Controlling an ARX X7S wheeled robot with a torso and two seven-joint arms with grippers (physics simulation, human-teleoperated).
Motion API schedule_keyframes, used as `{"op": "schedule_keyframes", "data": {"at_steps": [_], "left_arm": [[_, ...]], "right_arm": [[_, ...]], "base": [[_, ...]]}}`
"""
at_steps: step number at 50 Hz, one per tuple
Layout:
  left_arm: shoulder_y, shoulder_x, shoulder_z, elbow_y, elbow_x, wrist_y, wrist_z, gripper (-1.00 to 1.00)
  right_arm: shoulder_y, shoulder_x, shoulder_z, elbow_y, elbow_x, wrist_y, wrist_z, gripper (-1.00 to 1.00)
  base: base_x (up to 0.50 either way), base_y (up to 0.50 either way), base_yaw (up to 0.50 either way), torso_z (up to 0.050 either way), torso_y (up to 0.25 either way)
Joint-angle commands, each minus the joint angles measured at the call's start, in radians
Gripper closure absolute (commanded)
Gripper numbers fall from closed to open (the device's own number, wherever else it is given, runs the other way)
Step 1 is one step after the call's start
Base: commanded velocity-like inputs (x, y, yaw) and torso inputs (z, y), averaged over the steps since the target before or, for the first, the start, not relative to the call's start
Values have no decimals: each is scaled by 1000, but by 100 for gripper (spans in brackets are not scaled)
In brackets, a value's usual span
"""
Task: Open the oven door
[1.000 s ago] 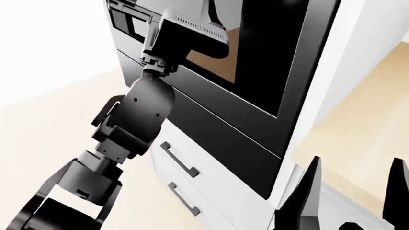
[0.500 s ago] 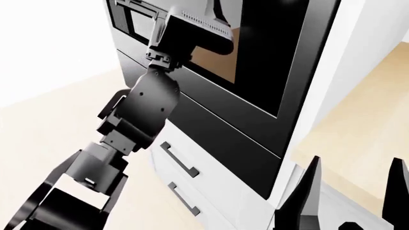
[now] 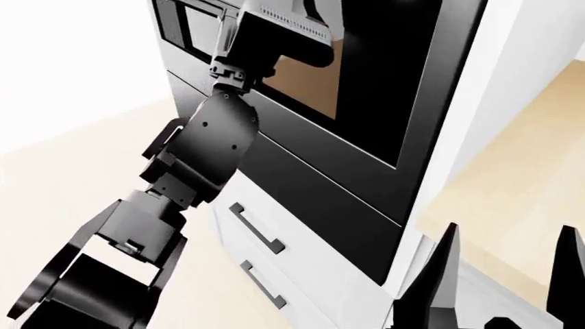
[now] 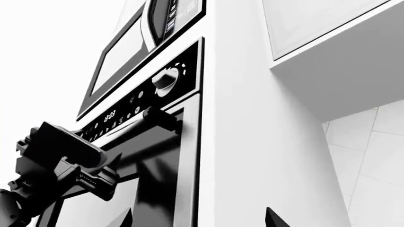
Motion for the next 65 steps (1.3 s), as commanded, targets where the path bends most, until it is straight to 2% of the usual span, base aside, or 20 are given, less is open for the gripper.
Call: {"op": "schedule_keyframes", "data": {"at_steps": [1,11,22,29,39,53,54,65], "left_arm": [[-25,4,13,-44,-5,19,-16,-100],[-104,49,56,-244,-38,137,-43,-100],[-186,50,383,-370,-317,223,-140,-100],[-211,51,527,-403,-452,251,-168,-100],[-225,50,612,-419,-539,266,-176,-100],[-233,51,677,-425,-584,273,-179,-100],[-233,51,678,-426,-588,273,-176,100],[-235,51,696,-428,-610,269,-164,100]], "right_arm": [[-1,1,0,0,-1,-1,1,-100],[-1,1,-1,0,-2,-1,3,-100],[-2,1,-2,2,-4,-2,5,-100],[-5,1,-1,2,-5,-5,7,-100],[-6,2,-2,2,-6,-5,8,-100],[-6,2,-2,4,-7,-6,11,-100],[-6,2,-2,4,-6,-6,11,-100],[-2,3,-3,2,-3,-1,10,-100]], "base": [[0,0,0,0,0],[0,0,0,0,0],[0,0,0,0,0],[0,0,0,0,0],[0,0,0,0,0],[0,0,0,0,0],[0,0,0,0,0],[0,0,0,0,0]]}}
